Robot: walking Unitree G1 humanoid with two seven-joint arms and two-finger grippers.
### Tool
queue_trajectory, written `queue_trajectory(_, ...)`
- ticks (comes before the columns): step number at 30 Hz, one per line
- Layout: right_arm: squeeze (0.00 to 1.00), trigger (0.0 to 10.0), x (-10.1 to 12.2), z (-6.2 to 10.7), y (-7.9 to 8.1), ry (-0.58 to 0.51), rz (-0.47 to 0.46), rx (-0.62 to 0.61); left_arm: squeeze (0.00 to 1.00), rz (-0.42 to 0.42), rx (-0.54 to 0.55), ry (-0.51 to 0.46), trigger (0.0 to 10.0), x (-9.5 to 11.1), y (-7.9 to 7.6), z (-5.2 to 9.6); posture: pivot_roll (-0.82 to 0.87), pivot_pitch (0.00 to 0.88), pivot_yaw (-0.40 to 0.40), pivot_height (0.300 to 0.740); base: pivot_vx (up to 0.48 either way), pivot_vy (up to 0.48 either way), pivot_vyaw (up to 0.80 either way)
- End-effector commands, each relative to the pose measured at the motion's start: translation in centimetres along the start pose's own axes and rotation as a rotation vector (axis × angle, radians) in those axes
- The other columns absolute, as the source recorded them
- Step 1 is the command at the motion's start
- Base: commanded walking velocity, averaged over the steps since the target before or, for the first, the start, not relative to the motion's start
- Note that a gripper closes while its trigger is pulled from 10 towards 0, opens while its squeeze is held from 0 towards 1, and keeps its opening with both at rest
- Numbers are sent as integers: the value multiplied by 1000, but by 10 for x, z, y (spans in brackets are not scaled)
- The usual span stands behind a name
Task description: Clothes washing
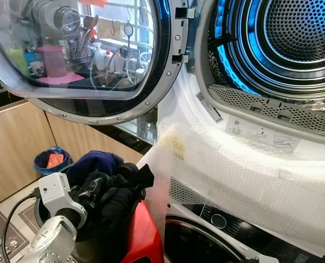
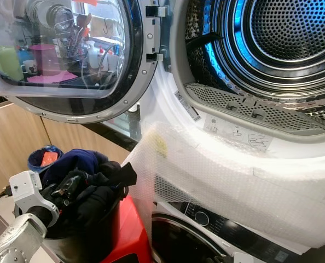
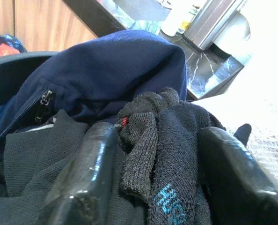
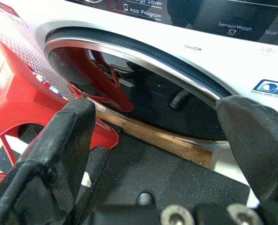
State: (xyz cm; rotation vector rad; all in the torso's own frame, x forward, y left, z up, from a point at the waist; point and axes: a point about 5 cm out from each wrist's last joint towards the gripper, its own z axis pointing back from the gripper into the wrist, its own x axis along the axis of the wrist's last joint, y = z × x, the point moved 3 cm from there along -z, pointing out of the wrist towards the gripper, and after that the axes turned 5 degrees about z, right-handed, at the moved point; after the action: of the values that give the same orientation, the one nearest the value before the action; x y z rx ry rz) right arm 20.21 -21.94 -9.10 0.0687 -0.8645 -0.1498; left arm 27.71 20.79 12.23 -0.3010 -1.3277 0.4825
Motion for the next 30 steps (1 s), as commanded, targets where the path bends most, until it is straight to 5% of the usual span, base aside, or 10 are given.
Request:
queue_trajectory(1, 0, 10000, 7, -2, 1, -29, 10, -2, 0, 1, -26, 8, 0, 1, -7, 0, 102, 0, -57, 740, 0, 0, 0)
queue_trajectory(30, 0, 10000, 5, -2, 3, -23, 8, -9, 0, -53, -45, 37, 0, -5, -10, 8, 110, 0, -51, 740, 0, 0, 0)
